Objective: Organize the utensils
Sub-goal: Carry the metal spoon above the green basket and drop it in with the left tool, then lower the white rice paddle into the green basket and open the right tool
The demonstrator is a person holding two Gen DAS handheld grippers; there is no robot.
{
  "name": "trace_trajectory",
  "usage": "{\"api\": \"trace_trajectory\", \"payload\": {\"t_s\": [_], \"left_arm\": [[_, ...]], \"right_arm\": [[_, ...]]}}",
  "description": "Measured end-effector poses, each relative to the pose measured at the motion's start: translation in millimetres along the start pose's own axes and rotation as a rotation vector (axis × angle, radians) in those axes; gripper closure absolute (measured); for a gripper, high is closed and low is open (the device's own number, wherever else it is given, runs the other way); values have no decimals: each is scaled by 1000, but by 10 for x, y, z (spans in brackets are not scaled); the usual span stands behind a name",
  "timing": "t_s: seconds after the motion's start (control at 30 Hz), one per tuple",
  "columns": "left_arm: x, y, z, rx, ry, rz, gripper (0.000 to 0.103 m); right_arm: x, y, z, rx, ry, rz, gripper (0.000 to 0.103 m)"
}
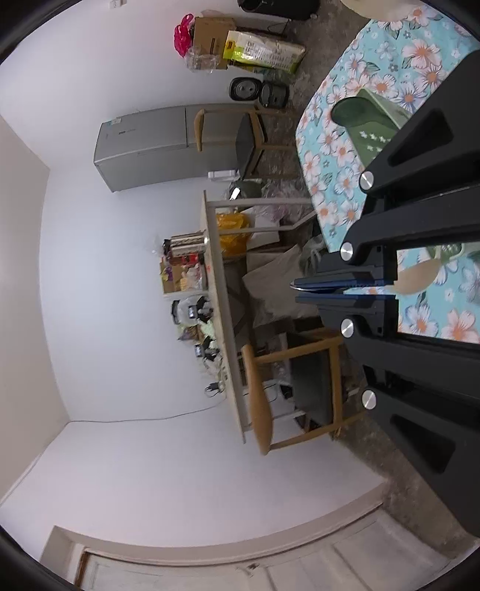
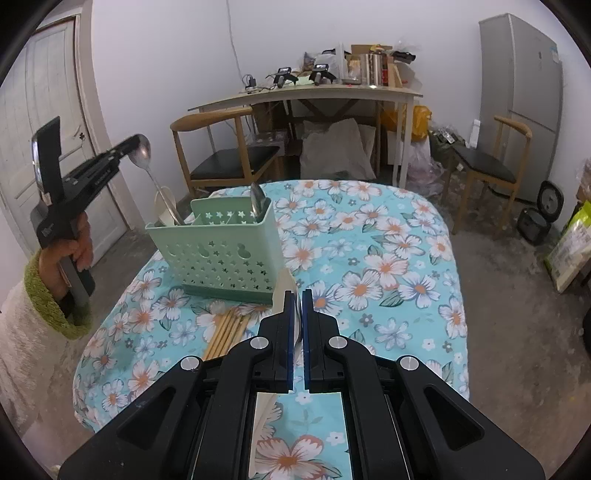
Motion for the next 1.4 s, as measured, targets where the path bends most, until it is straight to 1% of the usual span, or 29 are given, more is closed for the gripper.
{"api": "trace_trajectory", "payload": {"t_s": [0.13, 0.23, 0.27, 0.37, 0.4, 0.43, 0.47, 0.53, 0.67, 0.73, 0.77, 0.83, 0.87, 0.93, 1.0, 1.1, 1.23, 1.4], "left_arm": [[157, -116, -52, 45, 16, 54, 101], [291, -192, -92, 89, 43, 109, 100], [345, -219, -93, 126, 73, 137, 99], [420, -262, -86, 200, 155, 179, 97], [432, -272, -93, 211, 169, 183, 97], [438, -260, -85, 222, 186, 184, 94], [426, -238, -76, 250, 212, 182, 91], [382, -183, -61, 283, 248, 173, 75], [271, -38, -20, 316, 288, 145, 61], [243, 90, 18, 329, 314, 128, 54], [232, 140, 33, 331, 323, 124, 53], [249, 251, 64, 335, 342, 122, 47], [277, 313, 77, 336, 352, 125, 45], [360, 430, 85, 336, 361, 141, 40], [448, 511, 84, 340, 370, 158, 37], [656, 634, 19, 361, 386, 197, 31], [896, 724, -111, 390, 394, 237, 25], [1270, 822, -330, 409, 366, 308, 24]], "right_arm": [[8, -6, 27, -11, -4, 4, 101], [1, 10, 34, -14, -4, 3, 101], [-3, 20, 37, -12, -3, 1, 101], [-7, 27, 38, -11, -3, 0, 101], [-9, 24, 32, -11, -3, 1, 101], [-8, 22, 31, -13, -3, 1, 101], [-8, 22, 31, -14, -4, 1, 101], [-14, 34, 35, -15, -7, -2, 101], [-70, 87, 51, -15, -17, -21, 101], [-148, 142, 77, -24, -23, -47, 101], [-189, 164, 90, -26, -24, -60, 101], [-328, 256, 133, -30, -24, -112, 101], [-413, 308, 156, -35, -26, -143, 101], [-574, 379, 190, -42, -34, -193, 101], [-757, 422, 228, -46, -41, -240, 101], [-1049, 430, 319, -43, -35, -310, 101], [-1393, 308, 454, -33, -26, -379, 101], [-1668, 5, 553, 8, -12, -412, 101]]}}
Point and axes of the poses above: each gripper's, at about its wrist camera, not at the fingertips, and y roughly against the way its jaws point, z to its left, x to its underside, the point moved 7 cm from there along -y, roughly the way its jaws point, and after that the axes turned 4 degrees about x, right-handed, at the moved point
